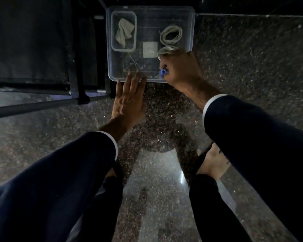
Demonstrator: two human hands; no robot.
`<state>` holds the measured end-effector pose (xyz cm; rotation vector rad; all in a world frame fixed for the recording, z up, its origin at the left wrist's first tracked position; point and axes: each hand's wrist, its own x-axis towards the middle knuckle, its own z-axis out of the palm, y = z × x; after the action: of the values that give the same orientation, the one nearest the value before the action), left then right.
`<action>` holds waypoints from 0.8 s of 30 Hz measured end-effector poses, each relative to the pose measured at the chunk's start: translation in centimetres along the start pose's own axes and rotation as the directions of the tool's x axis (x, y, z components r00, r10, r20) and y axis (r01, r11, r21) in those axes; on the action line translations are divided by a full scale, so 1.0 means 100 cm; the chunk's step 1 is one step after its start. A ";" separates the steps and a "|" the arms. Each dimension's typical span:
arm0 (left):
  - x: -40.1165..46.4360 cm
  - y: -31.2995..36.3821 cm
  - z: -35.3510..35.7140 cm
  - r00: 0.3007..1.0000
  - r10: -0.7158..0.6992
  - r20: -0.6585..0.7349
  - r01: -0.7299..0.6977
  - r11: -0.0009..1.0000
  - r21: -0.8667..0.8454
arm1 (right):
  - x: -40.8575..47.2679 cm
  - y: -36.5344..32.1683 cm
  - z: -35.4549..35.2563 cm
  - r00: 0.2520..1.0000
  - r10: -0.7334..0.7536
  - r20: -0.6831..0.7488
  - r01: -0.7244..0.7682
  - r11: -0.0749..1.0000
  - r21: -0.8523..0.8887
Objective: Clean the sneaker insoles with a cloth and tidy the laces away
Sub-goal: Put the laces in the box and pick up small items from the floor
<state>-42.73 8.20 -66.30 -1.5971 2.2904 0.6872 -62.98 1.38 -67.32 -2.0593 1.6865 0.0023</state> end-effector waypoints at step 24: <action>-0.107 0.083 -0.151 0.997 0.023 0.071 -0.021 0.999 -0.038 | -0.139 -0.009 -0.173 0.977 -0.110 0.182 0.133 0.984 -0.121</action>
<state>-45.84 11.27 -46.48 -1.5403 2.2601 0.7840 -70.58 8.18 -47.60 -2.1866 1.4877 0.2548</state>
